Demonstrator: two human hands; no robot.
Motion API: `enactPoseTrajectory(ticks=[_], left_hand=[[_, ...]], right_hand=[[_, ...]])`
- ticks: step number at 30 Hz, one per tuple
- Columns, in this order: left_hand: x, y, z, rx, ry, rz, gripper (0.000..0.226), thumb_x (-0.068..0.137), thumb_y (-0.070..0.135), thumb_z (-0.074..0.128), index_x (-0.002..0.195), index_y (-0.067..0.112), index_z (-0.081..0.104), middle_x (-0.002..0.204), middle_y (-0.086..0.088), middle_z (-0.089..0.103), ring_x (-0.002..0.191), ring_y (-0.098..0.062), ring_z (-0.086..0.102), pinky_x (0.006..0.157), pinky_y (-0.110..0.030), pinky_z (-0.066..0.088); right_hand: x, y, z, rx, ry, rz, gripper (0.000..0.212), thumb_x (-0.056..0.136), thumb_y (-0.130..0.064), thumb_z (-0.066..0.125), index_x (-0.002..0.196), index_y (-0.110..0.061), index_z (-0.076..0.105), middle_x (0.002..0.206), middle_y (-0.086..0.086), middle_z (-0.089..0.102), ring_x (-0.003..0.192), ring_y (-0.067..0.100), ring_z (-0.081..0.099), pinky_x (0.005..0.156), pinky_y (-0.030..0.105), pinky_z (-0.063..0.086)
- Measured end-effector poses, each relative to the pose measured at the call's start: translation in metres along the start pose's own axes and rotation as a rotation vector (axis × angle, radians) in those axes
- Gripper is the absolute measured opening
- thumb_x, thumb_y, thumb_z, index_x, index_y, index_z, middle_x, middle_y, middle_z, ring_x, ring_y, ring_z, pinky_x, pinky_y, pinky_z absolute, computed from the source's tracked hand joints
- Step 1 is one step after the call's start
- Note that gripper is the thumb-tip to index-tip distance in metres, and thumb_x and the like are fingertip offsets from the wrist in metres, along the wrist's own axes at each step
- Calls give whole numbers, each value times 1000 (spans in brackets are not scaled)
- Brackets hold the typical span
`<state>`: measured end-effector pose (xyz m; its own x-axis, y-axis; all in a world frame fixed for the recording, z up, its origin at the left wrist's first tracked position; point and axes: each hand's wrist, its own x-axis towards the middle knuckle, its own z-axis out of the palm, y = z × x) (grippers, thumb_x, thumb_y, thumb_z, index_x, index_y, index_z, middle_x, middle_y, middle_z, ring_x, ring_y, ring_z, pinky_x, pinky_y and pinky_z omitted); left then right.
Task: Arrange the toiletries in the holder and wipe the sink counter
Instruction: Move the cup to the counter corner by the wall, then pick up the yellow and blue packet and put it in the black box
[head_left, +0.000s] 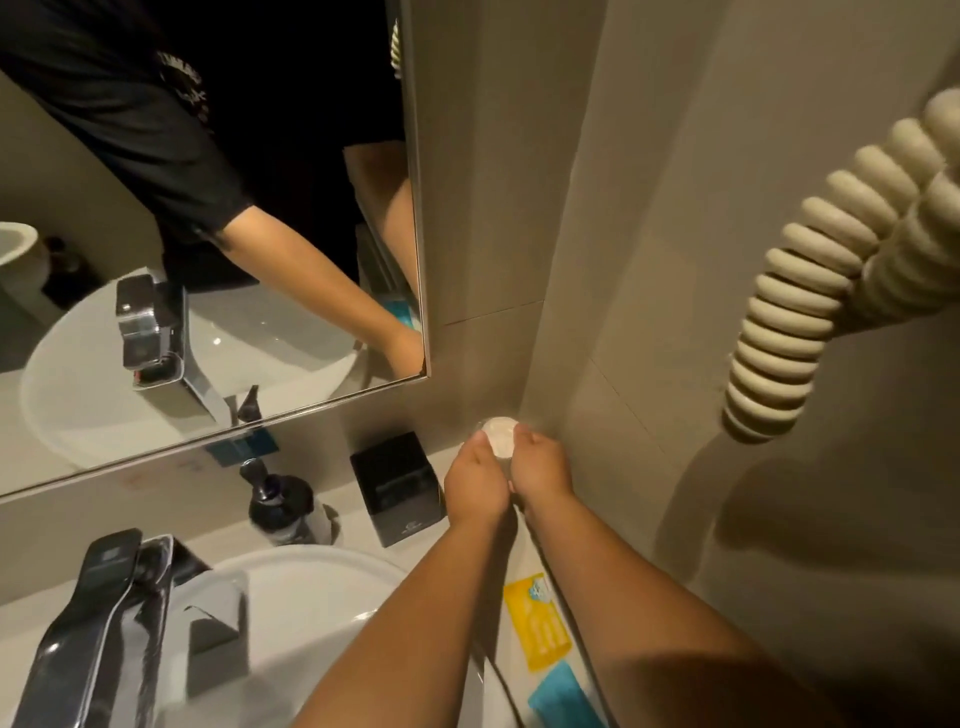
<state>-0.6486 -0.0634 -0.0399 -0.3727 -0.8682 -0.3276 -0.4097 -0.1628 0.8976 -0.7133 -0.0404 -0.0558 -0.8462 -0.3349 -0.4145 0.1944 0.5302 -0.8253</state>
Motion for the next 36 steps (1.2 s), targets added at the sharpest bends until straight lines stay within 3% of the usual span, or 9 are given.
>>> enactPoseTrajectory(ticks=[10, 15, 18, 22, 25, 27, 30, 32, 36], left_hand=[[14, -3, 7, 64, 15, 11, 50, 103, 40, 22, 117, 13, 61, 115, -14, 65, 101, -25, 57, 86, -30, 40], [10, -3, 3, 120, -23, 34, 52, 101, 45, 20, 134, 16, 46, 133, -15, 56, 120, -32, 52, 102, -40, 41], [-4, 6, -9, 162, -67, 66, 51, 102, 42, 21, 138, 12, 40, 136, -16, 53, 124, -33, 49, 99, -38, 38], [-43, 6, -37, 348, -200, 275, 40, 103, 33, 25, 123, 12, 52, 121, -14, 63, 102, -27, 57, 81, -29, 38], [-63, -7, -55, 669, -315, 434, 34, 101, 25, 34, 119, 9, 58, 117, -16, 66, 104, -32, 60, 80, -34, 44], [-72, -17, -61, 827, -378, 502, 32, 98, 24, 39, 119, 12, 59, 114, -15, 67, 104, -33, 60, 80, -35, 46], [-80, -25, -62, 1040, -453, 554, 31, 97, 29, 41, 120, 16, 58, 116, -10, 66, 106, -31, 60, 85, -37, 46], [-83, -28, -55, 1189, -480, 580, 28, 96, 30, 42, 116, 16, 57, 114, -9, 65, 105, -31, 60, 87, -39, 42], [-85, -30, -36, 1369, -469, 514, 24, 94, 29, 43, 107, 17, 58, 107, -6, 65, 101, -29, 59, 83, -39, 35]], right_hand=[[15, -2, 5, 12, -49, -24, 53, 94, -45, 32, 103, -9, 69, 105, 19, 71, 96, 38, 66, 92, 50, 53], [21, 5, 6, -30, -65, -7, 84, 74, -71, 21, 117, -11, 62, 118, 17, 67, 107, 37, 62, 99, 48, 48], [4, -3, -3, -38, -89, 25, 96, 66, -79, 20, 126, -13, 55, 127, 15, 62, 114, 36, 59, 103, 50, 45], [-55, -18, -44, -31, -69, -26, 53, 97, -47, 33, 122, -7, 58, 115, 10, 61, 109, 30, 58, 96, 39, 45], [-107, 7, -83, -102, -93, -136, 33, 95, -30, 41, 79, -10, 61, 82, 11, 65, 75, 20, 56, 77, 40, 50], [-144, 41, -103, -260, -79, -163, 29, 95, -25, 46, 71, -15, 58, 74, 4, 62, 66, 15, 52, 66, 31, 45], [-185, 97, -115, -665, -77, -136, 28, 95, -38, 48, 102, -20, 67, 105, 3, 69, 95, 21, 64, 80, 30, 48], [-194, 122, -110, -872, -141, -108, 36, 94, -47, 44, 114, -22, 60, 118, 2, 64, 109, 22, 59, 90, 33, 47], [-193, 138, -96, -1022, -168, -141, 47, 95, -49, 44, 133, -22, 43, 131, 3, 52, 122, 23, 50, 96, 37, 45]])
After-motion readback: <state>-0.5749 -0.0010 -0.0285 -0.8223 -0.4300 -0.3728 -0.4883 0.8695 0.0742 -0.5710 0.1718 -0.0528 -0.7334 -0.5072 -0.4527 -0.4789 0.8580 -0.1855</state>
